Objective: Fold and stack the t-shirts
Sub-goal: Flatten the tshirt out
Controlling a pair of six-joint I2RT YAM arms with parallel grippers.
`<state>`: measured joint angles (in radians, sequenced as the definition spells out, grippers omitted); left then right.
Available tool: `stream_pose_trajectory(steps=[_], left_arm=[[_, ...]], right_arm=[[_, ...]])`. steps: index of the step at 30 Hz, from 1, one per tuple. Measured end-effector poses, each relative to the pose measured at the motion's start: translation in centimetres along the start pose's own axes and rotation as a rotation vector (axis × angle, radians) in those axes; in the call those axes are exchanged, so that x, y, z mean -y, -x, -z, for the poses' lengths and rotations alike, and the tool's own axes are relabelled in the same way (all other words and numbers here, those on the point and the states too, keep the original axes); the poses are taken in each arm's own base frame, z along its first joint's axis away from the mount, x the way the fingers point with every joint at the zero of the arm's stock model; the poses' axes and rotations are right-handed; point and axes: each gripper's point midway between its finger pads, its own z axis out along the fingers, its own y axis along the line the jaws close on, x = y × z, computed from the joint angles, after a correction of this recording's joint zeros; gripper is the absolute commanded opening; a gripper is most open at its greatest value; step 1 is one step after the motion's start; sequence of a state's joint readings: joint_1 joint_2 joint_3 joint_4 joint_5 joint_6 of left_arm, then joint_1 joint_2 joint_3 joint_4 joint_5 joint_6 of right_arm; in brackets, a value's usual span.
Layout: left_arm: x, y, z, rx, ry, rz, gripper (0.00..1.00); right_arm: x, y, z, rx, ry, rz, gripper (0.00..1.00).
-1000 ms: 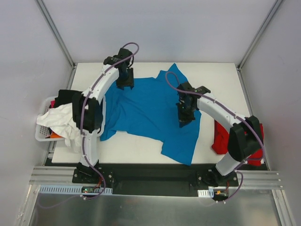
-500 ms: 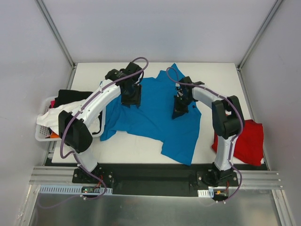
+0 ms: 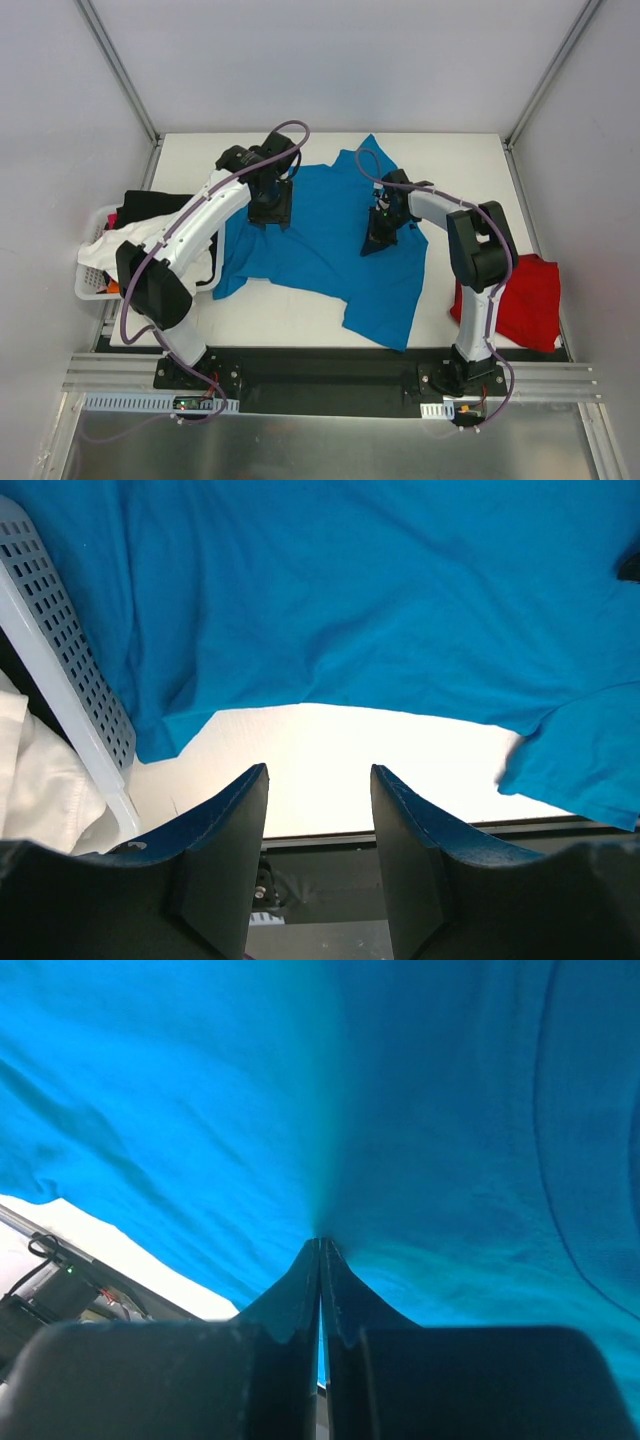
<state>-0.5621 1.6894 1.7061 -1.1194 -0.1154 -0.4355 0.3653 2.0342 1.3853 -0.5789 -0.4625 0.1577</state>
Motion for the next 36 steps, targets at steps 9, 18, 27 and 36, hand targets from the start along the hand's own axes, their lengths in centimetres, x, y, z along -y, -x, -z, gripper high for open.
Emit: stream_pose_trajectory(steps=[9, 18, 27, 36], left_arm=[[0.1, 0.1, -0.3, -0.008, 0.004, -0.002, 0.45], [0.2, 0.0, -1.2, -0.034, 0.016, -0.005, 0.45], [0.2, 0.0, -1.3, -0.035, 0.016, -0.005, 0.45], [0.2, -0.1, -1.8, -0.048, 0.023, -0.007, 0.45]], right_arm=[[0.5, -0.7, -0.4, -0.042, 0.067, -0.084, 0.01], [1.6, -0.5, 0.3, -0.069, 0.134, -0.181, 0.01], [3.0, -1.1, 0.9, -0.097, 0.120, -0.246, 0.01], [5.3, -1.5, 2.2, -0.098, 0.102, -0.329, 0.01]])
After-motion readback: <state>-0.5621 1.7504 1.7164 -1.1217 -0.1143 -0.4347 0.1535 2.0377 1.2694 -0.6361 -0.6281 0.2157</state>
